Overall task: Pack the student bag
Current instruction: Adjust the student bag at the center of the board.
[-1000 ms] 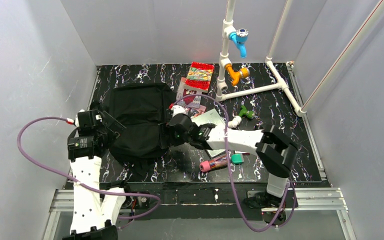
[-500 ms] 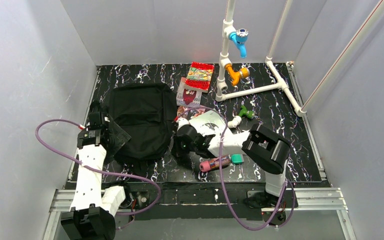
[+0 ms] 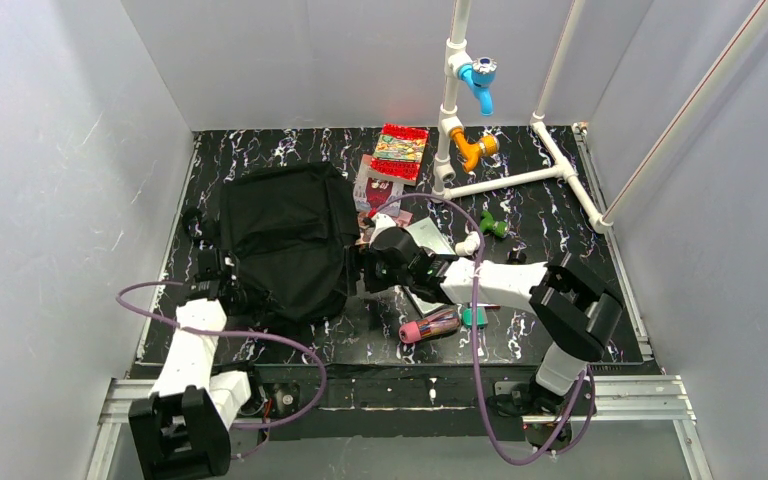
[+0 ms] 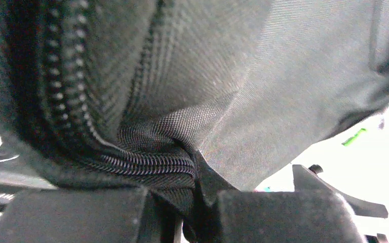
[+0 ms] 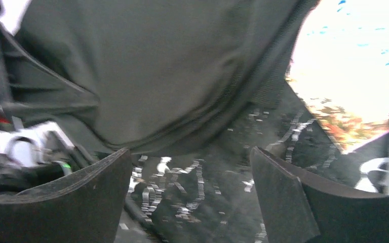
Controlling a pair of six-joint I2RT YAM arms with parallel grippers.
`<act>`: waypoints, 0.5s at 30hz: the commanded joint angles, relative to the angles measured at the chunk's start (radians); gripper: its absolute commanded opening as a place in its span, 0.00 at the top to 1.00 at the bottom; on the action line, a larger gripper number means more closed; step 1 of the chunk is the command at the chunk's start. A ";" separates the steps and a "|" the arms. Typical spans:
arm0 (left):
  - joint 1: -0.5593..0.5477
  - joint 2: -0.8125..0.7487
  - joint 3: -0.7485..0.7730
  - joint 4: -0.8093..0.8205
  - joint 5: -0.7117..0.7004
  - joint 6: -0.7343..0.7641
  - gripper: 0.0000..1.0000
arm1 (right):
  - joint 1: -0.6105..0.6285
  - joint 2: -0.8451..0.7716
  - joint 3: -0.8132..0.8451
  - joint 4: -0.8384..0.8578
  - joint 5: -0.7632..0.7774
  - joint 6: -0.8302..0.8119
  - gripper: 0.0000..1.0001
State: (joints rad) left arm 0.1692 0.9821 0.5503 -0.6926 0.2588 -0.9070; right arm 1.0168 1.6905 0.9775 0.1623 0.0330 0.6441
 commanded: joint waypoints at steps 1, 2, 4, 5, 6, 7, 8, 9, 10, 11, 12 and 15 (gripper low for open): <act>-0.007 -0.166 -0.070 0.152 0.242 -0.093 1.00 | -0.001 0.002 -0.019 0.158 -0.099 0.272 0.02; -0.010 -0.200 -0.086 0.197 0.277 -0.131 1.00 | 0.002 0.023 -0.008 0.173 -0.112 0.329 0.02; -0.016 -0.245 -0.160 0.329 0.375 -0.227 1.00 | 0.010 0.069 0.023 0.157 -0.120 0.424 0.02; -0.023 -0.257 -0.178 0.391 0.409 -0.262 1.00 | 0.014 0.091 0.035 0.157 -0.122 0.461 0.02; -0.035 -0.264 -0.180 0.420 0.418 -0.282 1.00 | 0.021 0.108 0.041 0.173 -0.123 0.484 0.02; -0.049 -0.267 -0.172 0.425 0.418 -0.286 1.00 | 0.028 0.125 0.053 0.168 -0.115 0.497 0.02; -0.061 -0.263 -0.161 0.426 0.422 -0.286 1.00 | 0.029 0.143 0.071 0.161 -0.113 0.501 0.03; -0.072 -0.261 -0.150 0.426 0.426 -0.287 1.00 | 0.029 0.162 0.087 0.176 -0.119 0.480 0.06; -0.085 -0.258 -0.139 0.425 0.433 -0.287 1.00 | 0.029 0.182 0.109 0.194 -0.126 0.442 0.15; -0.094 -0.264 -0.126 0.402 0.434 -0.284 1.00 | 0.026 0.197 0.140 0.192 -0.130 0.385 0.27; -0.101 -0.277 -0.107 0.366 0.424 -0.269 1.00 | 0.022 0.209 0.171 0.187 -0.132 0.315 0.49; -0.108 -0.347 0.004 0.156 0.283 -0.131 0.53 | -0.033 0.234 0.289 0.080 -0.211 0.059 0.99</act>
State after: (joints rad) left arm 0.0910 0.7189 0.4038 -0.3809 0.5106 -1.1339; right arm 1.0248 1.9034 1.1061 0.2771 -0.0864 0.9684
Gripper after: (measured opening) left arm 0.184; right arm 0.155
